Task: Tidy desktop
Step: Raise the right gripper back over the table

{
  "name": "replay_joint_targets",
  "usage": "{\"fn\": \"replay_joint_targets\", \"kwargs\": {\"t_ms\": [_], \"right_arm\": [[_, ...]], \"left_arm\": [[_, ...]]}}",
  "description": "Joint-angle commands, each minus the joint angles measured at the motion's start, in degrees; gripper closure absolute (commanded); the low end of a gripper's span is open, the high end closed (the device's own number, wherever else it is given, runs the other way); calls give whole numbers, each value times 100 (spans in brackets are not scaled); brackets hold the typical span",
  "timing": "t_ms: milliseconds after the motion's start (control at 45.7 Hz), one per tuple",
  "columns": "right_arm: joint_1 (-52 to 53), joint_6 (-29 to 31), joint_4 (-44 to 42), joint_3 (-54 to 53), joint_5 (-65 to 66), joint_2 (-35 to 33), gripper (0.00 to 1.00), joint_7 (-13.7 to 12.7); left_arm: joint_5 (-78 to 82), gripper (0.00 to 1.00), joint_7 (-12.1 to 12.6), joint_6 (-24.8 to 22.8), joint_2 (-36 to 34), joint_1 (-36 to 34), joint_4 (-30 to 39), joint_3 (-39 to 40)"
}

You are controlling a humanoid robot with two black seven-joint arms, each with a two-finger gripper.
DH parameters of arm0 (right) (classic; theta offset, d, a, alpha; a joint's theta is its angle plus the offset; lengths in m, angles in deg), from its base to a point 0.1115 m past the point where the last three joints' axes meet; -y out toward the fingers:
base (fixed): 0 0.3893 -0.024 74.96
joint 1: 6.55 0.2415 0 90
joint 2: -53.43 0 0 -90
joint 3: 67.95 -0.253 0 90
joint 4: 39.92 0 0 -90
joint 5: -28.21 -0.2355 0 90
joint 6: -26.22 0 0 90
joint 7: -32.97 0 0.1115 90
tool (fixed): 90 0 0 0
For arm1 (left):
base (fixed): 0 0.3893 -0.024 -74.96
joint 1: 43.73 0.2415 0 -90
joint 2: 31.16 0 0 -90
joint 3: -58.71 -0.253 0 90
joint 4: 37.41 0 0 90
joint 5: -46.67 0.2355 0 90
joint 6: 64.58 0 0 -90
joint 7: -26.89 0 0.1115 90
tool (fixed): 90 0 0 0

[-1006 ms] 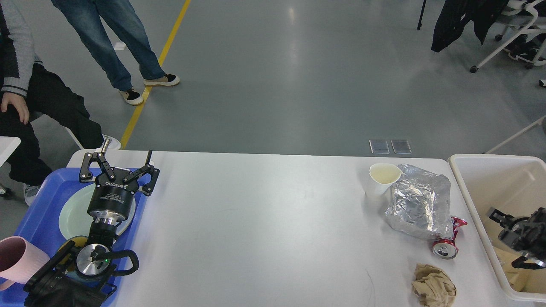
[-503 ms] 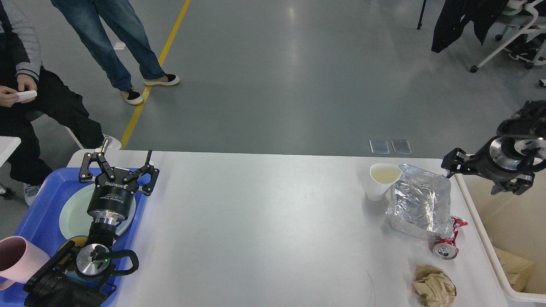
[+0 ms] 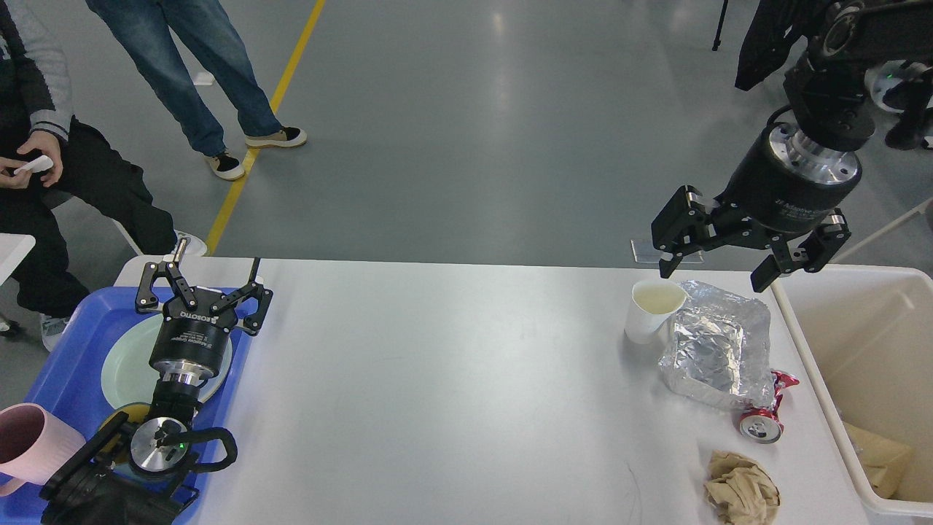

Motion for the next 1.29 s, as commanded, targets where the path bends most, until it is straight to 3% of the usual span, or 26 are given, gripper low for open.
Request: {"fn": "replay_joint_targets", "kwargs": {"t_ms": [0,241,438,788,984,1269], "right_arm": [[511,-27,644,-61,-1,96,0,2],[423,-106,662,-114,25,166,0,2],[327,-537,644,-96,34,113,0,2],[-298,-766,126,-96,34,228,0,99],[-1149,-854,-1059,-105,-46,298,0,125],[-3680,-862,-3810,-131,-10,817,0,82]], "left_arm": [[1,4,0,0,0,-1,5,-2],[1,4,0,0,0,-9,5,7],[1,4,0,0,0,-1,5,7],[1,4,0,0,0,-1,5,7],[1,4,0,0,0,-1,5,7],[1,4,0,0,0,-9,5,7]]}}
